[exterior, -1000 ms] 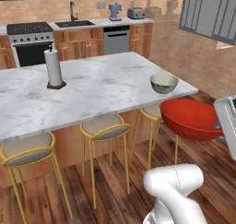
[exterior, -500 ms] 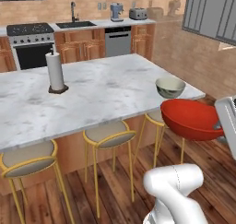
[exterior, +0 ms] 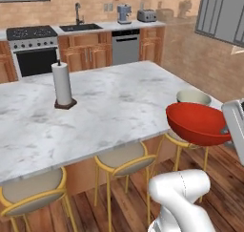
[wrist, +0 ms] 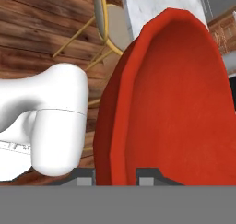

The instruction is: Pick up the bowls from the cabinet and place each bowl in front of a stool on the dining counter.

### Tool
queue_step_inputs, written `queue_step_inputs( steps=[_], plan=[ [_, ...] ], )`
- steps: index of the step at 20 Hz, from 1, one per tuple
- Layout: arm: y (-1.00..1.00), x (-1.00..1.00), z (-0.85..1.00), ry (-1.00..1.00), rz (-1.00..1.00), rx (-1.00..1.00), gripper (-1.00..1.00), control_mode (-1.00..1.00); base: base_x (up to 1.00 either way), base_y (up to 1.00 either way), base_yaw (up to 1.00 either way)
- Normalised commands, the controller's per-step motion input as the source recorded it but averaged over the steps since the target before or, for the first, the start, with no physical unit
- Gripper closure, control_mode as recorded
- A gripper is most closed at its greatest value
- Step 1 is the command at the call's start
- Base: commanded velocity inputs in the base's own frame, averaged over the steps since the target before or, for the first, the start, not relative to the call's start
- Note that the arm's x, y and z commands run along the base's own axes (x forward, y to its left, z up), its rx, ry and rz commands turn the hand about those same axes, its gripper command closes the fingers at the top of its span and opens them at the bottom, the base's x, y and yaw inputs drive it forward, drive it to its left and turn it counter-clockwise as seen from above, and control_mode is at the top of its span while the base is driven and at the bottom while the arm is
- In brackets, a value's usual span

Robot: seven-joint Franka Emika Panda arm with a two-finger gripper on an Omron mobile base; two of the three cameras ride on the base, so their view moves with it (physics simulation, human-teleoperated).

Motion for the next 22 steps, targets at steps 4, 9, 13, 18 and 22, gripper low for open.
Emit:
queue_step_inputs(
  steps=[4, 9, 13, 18, 22],
  plan=[
    [0.00, 0.00, 0.00, 0.00, 0.00, 0.00, 1.00, 1.00, 0.55, 0.22, -0.03],
    [0.00, 0.00, 0.00, 0.00, 0.00, 0.00, 1.00, 1.00, 0.43, 0.35, -0.05],
    [0.00, 0.00, 0.00, 0.00, 0.00, 0.00, 1.00, 1.00, 0.42, 0.45, -0.07],
    [0.00, 0.00, 0.00, 0.00, 0.00, 0.00, 1.00, 1.00, 0.41, 0.41, -0.09],
    [0.00, 0.00, 0.00, 0.00, 0.00, 0.00, 1.00, 1.00, 0.38, 0.36, -0.08]
  ],
)
